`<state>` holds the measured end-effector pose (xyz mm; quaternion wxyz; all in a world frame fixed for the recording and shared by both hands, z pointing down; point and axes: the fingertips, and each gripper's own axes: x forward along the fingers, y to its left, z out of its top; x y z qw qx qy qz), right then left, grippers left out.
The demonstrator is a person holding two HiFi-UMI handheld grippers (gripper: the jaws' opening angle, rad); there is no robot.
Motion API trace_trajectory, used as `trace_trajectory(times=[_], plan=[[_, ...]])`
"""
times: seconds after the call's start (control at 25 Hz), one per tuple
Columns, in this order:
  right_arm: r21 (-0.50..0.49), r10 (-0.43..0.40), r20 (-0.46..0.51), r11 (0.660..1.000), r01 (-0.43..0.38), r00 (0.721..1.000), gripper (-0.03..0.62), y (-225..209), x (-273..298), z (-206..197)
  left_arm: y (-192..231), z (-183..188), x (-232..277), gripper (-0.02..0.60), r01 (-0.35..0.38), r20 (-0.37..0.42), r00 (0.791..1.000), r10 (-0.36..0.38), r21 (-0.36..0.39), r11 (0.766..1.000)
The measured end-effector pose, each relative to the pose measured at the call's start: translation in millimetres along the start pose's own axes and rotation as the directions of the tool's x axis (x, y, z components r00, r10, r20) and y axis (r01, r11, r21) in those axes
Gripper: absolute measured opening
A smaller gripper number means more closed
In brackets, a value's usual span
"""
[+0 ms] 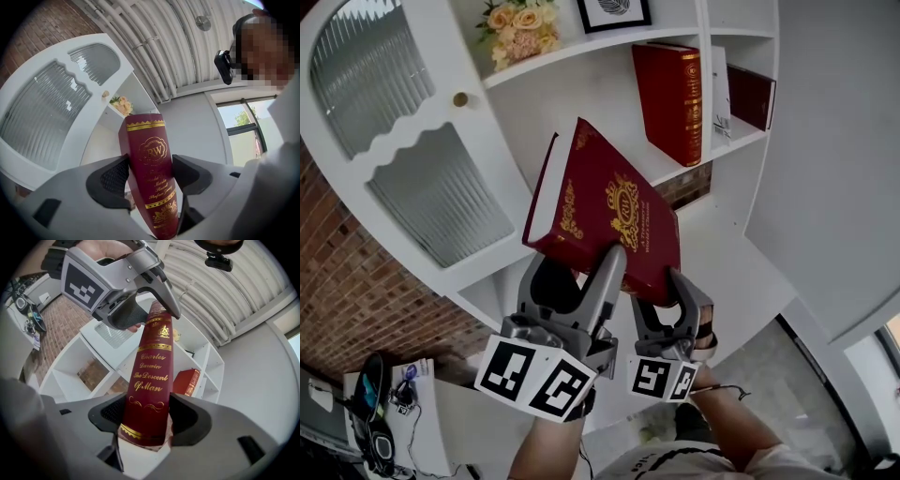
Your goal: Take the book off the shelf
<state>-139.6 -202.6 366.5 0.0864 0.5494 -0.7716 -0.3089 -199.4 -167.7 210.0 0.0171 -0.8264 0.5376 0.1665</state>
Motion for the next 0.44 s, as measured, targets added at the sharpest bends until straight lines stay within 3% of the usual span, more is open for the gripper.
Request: trace_trajectory(times=[0.44], plan=[[0.014, 0.013, -0.013, 1.0, -0.013, 1.0, 0.287, 13, -30, 8, -9, 1, -28, 0.304, 0.0, -0.009, 1.0, 0.0, -0.011, 1.0]])
